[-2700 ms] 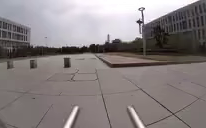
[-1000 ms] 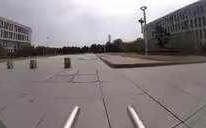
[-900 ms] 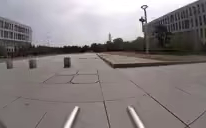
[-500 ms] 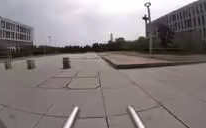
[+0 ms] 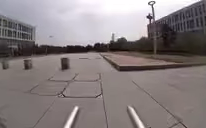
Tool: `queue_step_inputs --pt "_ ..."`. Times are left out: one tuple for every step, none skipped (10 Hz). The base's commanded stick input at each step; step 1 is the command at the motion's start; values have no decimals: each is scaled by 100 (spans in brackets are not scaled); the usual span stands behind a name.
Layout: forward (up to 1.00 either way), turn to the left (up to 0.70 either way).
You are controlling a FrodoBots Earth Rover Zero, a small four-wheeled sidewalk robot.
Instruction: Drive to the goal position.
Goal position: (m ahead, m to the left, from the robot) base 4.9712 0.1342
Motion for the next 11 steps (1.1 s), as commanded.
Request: queue_step_inputs --pt "70 0" --pt "70 0" --pt "70 0" --pt "70 0" --pt "70 -7" --pt "70 -31" --pt "70 -35" --pt "70 -13" --pt "70 0" --pt "70 0" --pt "70 0"
